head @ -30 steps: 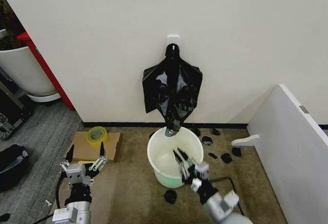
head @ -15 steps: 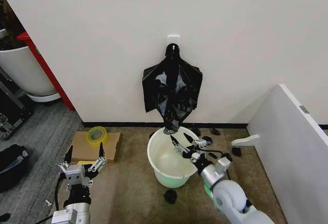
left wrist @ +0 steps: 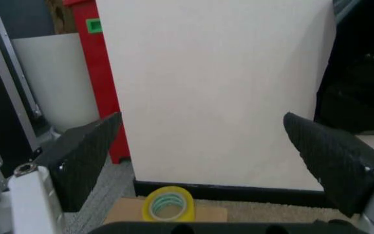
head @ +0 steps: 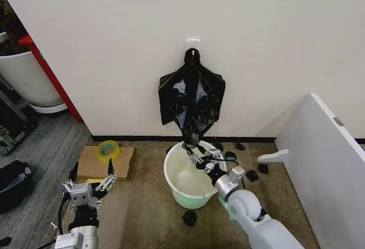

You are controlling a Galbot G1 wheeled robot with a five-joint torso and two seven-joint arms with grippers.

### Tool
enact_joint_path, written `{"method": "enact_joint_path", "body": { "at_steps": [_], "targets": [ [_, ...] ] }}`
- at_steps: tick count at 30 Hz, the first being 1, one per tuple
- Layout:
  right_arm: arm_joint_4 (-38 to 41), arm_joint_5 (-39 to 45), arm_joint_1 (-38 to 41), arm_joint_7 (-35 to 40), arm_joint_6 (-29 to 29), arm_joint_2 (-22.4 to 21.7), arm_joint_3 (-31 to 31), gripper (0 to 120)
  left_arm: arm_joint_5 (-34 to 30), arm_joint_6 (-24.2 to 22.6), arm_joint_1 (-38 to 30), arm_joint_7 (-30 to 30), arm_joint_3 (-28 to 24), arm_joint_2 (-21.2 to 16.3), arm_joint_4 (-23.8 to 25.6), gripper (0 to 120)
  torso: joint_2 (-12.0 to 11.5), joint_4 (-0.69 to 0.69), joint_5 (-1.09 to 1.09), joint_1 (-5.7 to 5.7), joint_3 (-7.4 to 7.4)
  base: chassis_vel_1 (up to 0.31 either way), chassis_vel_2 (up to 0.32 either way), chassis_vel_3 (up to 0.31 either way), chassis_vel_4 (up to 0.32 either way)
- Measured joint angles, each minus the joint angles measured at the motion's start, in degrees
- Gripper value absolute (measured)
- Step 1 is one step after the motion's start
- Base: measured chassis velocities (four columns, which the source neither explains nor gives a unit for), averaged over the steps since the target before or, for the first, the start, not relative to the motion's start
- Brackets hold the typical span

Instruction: Place the garbage bag over the trash bin.

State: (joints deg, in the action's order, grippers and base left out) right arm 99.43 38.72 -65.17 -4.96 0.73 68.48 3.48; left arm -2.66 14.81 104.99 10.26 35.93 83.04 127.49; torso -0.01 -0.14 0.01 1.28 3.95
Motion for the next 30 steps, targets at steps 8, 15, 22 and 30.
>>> {"method": "enact_joint_path", "body": {
  "at_steps": [8,15,22,30],
  "targets": [
    [-0.01,-2.48,-0.23,-0.06,1.65,0.45,-0.50,12,-0.07,-0.61,-0.35,0.38,-0.07,-0.09,-0.04,98,0.00,0.00,0.00,0.00,0.00,0.000,0.000,0.000,0.000],
    [0.16,-3.78,-0.64,-0.09,3.34,0.38,-0.55,0,-0.07,-0.66,-0.29,0.50,-0.02,-0.03,0.02,98,0.00,0.01,0.01,0.00,0.00,0.000,0.000,0.000,0.000],
    [5.43,-7.64,-6.79,-2.16,4.88,-2.23,0.96,0,-0.06,-0.61,-0.32,0.56,-0.22,0.12,-0.34,98,0.00,-0.01,0.01,0.00,0.00,0.000,0.000,0.000,0.000],
    [8.83,-17.21,-12.05,-3.28,8.50,-2.55,2.09,0,0.05,-0.60,-0.58,0.56,-0.62,0.05,-0.90,98,0.00,0.00,0.01,0.00,0.00,0.000,0.000,0.000,0.000]
  ]
}}
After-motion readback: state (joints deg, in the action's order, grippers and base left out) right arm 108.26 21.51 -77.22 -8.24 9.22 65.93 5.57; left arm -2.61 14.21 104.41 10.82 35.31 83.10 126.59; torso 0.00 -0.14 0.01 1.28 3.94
